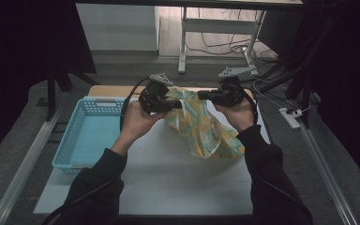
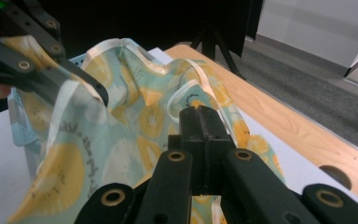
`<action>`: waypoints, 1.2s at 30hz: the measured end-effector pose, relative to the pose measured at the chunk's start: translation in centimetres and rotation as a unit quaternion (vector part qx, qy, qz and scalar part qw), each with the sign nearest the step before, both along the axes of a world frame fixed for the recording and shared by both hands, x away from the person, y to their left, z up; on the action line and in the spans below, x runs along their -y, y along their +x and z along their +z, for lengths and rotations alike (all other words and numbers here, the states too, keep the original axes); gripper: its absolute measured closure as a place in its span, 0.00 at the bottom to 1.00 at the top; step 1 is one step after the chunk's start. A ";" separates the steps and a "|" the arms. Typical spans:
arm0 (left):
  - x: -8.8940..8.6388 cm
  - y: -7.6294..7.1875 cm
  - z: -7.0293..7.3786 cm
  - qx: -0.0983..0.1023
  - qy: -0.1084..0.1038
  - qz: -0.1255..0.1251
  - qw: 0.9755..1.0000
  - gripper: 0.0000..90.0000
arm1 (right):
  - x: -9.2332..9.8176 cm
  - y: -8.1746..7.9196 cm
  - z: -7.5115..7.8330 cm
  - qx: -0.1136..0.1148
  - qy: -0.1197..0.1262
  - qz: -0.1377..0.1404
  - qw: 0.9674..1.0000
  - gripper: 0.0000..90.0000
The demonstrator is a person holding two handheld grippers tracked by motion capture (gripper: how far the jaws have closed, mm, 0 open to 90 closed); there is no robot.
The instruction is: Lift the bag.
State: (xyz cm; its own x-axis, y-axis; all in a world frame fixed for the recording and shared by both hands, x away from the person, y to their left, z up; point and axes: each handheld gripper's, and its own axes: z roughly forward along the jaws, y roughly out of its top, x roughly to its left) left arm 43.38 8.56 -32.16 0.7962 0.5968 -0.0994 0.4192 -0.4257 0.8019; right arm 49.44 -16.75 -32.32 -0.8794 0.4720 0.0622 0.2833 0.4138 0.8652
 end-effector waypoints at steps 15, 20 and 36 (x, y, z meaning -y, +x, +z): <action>-0.8 -0.5 5.2 0.040 -0.014 0.012 0.999 1.00 | -0.4 0.1 3.4 0.026 0.017 -0.001 1.000 1.00; -1.0 -0.5 6.4 0.049 -0.016 0.022 0.998 1.00 | -0.6 -0.1 4.4 0.035 0.023 0.002 0.999 1.00; -1.6 -0.5 9.1 0.078 -0.035 0.044 0.995 0.99 | -0.7 -0.2 6.6 0.057 0.038 -0.005 0.998 1.00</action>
